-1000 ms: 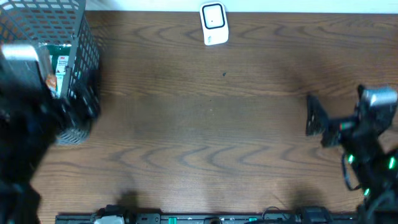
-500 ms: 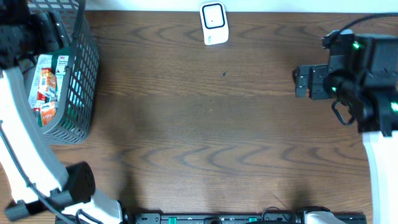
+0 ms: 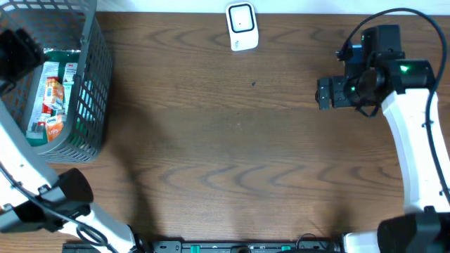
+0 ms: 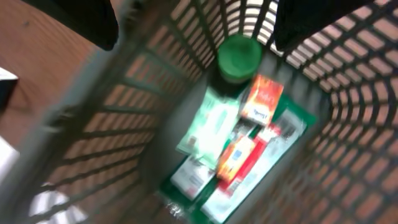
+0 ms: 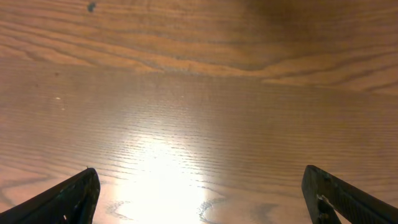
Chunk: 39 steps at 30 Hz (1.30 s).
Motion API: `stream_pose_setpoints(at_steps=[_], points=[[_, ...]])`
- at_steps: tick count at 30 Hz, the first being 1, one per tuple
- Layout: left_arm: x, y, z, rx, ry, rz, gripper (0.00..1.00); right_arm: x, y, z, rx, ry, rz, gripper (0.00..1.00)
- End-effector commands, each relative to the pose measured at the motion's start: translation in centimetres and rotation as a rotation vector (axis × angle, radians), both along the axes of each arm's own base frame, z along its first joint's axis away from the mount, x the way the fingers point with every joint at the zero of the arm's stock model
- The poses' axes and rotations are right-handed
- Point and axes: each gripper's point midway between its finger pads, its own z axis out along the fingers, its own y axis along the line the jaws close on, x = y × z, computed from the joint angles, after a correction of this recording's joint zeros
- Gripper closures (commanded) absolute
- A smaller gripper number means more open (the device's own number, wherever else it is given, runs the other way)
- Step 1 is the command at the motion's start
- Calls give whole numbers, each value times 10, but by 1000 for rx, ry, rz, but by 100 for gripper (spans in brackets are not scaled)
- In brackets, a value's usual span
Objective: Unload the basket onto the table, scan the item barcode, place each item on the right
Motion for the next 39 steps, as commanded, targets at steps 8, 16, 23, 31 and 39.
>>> stream_pose_setpoints(at_steps=[8,16,23,31,39], points=[[-21,27,-61,-72,239,250,19,10,-8,-24,-15,66,-8,1],[-43,37,-93,-55,373,420,19,10,-8,-24,-15,68,-8,1],[-42,38,-134,-80,434,436,19,10,-8,-24,-15,68,-8,1],[-45,36,-186,-109,485,477,19,10,-8,-24,-15,68,-8,1],[-49,28,-216,-151,512,491,19,10,-8,-24,-15,68,-8,1]])
